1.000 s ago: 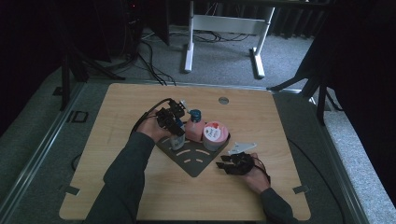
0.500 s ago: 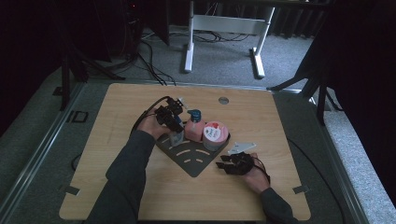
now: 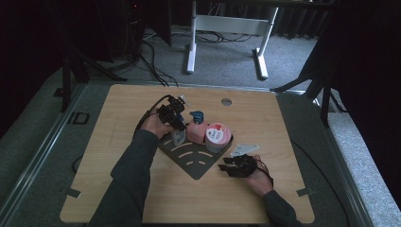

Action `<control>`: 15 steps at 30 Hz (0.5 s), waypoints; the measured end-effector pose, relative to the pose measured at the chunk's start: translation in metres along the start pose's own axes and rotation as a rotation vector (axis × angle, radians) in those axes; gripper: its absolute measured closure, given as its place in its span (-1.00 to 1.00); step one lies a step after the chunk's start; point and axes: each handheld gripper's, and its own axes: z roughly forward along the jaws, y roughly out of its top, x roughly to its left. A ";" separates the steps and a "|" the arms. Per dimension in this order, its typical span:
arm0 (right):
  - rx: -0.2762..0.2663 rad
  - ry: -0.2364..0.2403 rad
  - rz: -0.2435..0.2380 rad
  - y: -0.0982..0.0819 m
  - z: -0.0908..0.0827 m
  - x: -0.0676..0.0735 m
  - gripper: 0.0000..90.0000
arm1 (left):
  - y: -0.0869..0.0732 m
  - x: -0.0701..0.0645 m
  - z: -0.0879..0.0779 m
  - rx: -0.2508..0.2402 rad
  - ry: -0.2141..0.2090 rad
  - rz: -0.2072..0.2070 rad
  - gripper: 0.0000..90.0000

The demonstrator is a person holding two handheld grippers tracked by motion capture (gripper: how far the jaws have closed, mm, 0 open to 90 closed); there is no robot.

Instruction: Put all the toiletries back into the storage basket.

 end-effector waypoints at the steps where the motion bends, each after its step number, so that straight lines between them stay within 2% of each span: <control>1: 0.000 0.000 0.000 0.000 0.000 0.000 0.34 | 0.000 0.000 0.000 0.000 0.000 0.000 0.24; 7: 0.000 0.001 0.000 0.000 0.000 0.000 0.34 | 0.011 0.001 0.004 0.002 0.008 -0.005 0.24; 15: 0.000 0.003 -0.001 0.001 0.001 0.001 0.34 | 0.013 0.006 0.007 -0.022 0.009 -0.034 0.24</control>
